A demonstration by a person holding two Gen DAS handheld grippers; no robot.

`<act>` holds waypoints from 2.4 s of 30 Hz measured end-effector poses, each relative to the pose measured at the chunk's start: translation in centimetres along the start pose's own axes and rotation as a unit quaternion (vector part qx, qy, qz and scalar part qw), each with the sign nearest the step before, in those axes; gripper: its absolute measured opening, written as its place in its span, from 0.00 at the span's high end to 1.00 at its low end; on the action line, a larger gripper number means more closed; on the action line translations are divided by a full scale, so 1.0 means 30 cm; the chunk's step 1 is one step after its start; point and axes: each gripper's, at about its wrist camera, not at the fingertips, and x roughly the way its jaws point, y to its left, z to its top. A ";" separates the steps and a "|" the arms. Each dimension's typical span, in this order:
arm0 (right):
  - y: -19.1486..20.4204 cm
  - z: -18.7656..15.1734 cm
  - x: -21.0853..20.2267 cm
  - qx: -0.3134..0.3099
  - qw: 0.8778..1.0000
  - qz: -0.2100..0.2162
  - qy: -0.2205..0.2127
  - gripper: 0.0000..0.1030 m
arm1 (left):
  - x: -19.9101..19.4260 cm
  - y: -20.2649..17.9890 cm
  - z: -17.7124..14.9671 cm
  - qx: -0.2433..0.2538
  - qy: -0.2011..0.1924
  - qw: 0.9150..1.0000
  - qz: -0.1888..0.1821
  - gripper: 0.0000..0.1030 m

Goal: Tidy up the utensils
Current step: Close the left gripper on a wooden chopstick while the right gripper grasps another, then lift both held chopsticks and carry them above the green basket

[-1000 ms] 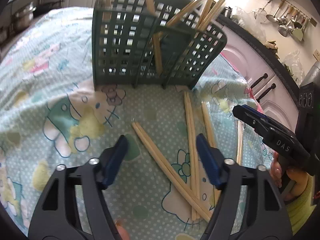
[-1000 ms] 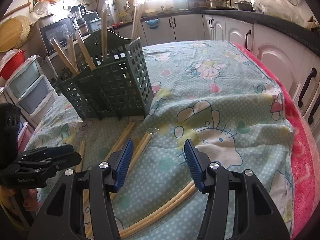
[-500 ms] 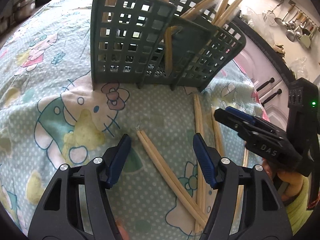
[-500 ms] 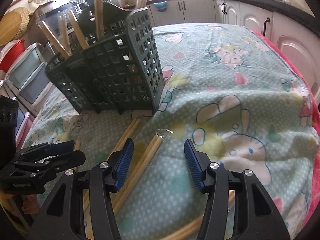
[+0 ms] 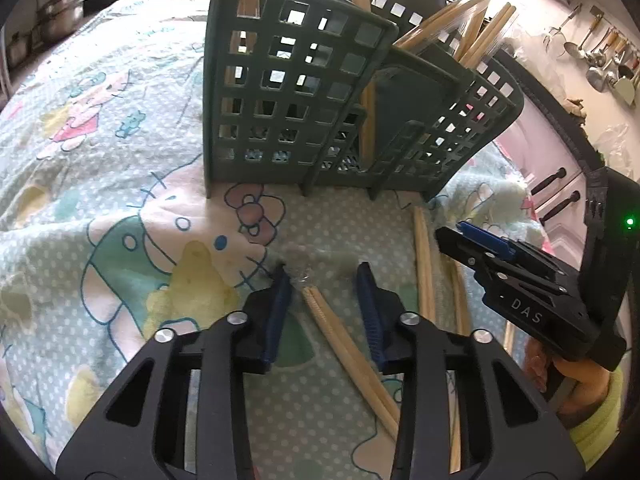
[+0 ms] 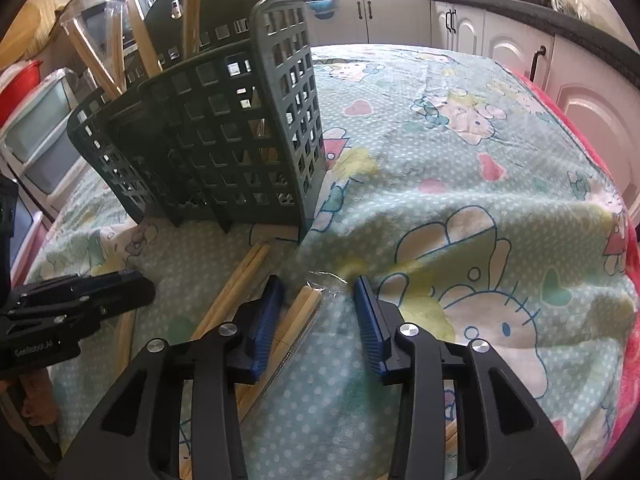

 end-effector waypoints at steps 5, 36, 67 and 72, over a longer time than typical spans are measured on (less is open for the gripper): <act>0.036 -0.009 -0.004 -0.018 1.000 -0.007 -0.004 0.79 | -0.004 0.013 -0.008 0.006 -0.006 1.000 0.011 0.85; 0.063 0.053 -0.366 0.028 0.987 0.095 -0.122 0.94 | -0.306 0.036 0.033 -0.007 -0.095 0.994 -0.046 0.97; 0.166 0.199 -0.674 -0.006 0.960 0.121 -0.254 0.95 | -0.626 -0.091 0.218 0.039 -0.227 0.971 -0.067 0.98; 0.165 0.227 -0.711 -0.005 0.955 0.119 -0.272 0.96 | -0.661 -0.122 0.250 0.050 -0.241 0.967 -0.071 0.98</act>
